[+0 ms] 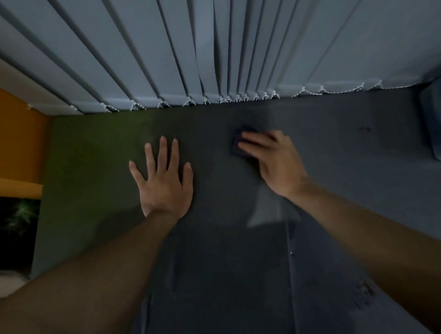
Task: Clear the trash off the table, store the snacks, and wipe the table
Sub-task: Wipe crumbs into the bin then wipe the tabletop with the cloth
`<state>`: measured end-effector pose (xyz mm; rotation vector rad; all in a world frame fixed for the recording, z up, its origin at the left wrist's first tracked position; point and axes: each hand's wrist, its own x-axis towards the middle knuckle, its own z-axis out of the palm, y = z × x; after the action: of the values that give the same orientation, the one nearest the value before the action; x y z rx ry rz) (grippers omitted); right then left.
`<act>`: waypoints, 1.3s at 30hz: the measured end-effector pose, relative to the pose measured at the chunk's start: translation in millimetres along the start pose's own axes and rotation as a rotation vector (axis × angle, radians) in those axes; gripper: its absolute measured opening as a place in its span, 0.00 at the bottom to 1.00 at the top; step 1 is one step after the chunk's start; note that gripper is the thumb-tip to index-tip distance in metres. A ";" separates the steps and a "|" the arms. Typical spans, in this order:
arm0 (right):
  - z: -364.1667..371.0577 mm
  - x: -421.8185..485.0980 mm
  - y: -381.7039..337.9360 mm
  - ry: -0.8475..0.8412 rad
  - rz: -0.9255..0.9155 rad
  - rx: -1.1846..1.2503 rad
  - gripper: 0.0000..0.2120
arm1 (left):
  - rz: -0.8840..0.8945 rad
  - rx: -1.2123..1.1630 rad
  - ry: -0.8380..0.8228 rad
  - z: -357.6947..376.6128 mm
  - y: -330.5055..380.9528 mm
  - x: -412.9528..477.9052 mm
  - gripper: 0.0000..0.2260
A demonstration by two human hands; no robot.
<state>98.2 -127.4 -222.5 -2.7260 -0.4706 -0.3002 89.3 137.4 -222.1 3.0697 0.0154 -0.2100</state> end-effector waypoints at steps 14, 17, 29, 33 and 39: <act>-15.0 -34.6 7.7 -0.038 -0.004 0.036 0.24 | 0.165 0.045 -0.028 -6.8 8.4 -9.6 0.29; -16.5 -34.4 -0.8 0.048 0.299 0.022 0.27 | 0.163 -0.008 -0.051 -9.2 18.7 -18.2 0.27; -20.3 -80.5 -37.8 0.055 0.318 0.039 0.24 | 0.251 0.030 -0.083 5.2 16.2 -63.5 0.28; -7.1 -100.0 -81.9 0.070 0.309 0.059 0.26 | 0.251 0.029 -0.044 8.6 16.2 -66.9 0.27; -15.2 -124.9 -76.7 -0.003 0.187 0.012 0.25 | 0.323 0.044 -0.049 6.7 17.2 -70.2 0.26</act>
<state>-46.8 -100.9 -217.8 -2.7337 -0.2149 -0.2429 19.1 119.3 -218.0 3.0488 -0.4887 -0.2680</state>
